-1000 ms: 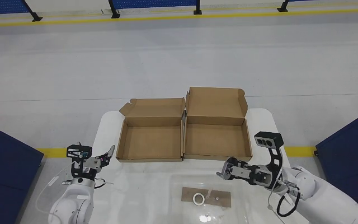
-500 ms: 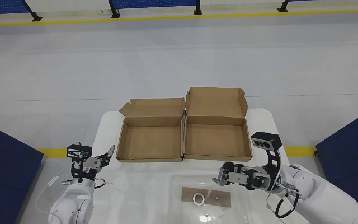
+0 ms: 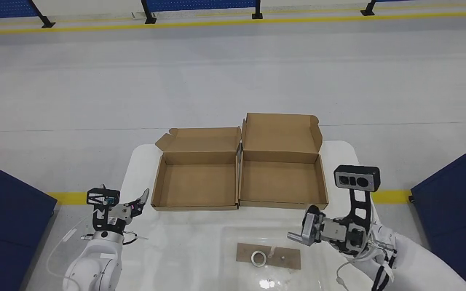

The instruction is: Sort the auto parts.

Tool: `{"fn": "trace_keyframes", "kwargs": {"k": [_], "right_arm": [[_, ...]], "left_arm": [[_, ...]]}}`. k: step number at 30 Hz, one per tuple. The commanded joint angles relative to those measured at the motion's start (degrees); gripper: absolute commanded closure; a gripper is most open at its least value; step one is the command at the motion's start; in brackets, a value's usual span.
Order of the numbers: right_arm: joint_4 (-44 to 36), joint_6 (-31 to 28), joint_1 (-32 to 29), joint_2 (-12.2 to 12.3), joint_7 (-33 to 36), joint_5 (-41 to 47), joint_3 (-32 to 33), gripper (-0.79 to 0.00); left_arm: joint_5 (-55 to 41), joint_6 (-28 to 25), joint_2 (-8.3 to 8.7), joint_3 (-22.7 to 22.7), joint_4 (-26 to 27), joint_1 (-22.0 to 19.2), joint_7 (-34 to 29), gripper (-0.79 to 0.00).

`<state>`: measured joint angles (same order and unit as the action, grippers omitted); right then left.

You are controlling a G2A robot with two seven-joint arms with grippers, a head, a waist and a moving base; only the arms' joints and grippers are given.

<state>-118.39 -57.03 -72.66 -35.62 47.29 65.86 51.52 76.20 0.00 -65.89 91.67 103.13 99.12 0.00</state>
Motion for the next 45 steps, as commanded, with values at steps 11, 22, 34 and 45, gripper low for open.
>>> {"fn": "trace_keyframes", "kwargs": {"k": [11,22,34,45], "right_arm": [[-0.1,1.9,-0.1,-1.0,1.9,2.9,0.8,0.0],[-3.7,2.6,-5.9,-3.2,2.5,17.0,2.4,0.0],[-5.2,9.2,-10.9,-7.1,9.2,27.6,8.6,0.0],[-7.6,12.5,-12.2,-8.0,5.0,28.9,9.3,0.0]], "left_arm": [[0.0,0.0,0.0,0.0,0.0,0.0,0.0,-0.785],[0.0,0.0,0.0,0.0,0.0,0.0,0.0,-0.785],[0.0,0.0,0.0,0.0,0.0,0.0,0.0,-0.785],[0.0,0.0,0.0,0.0,0.0,0.0,0.0,-0.785]]}}
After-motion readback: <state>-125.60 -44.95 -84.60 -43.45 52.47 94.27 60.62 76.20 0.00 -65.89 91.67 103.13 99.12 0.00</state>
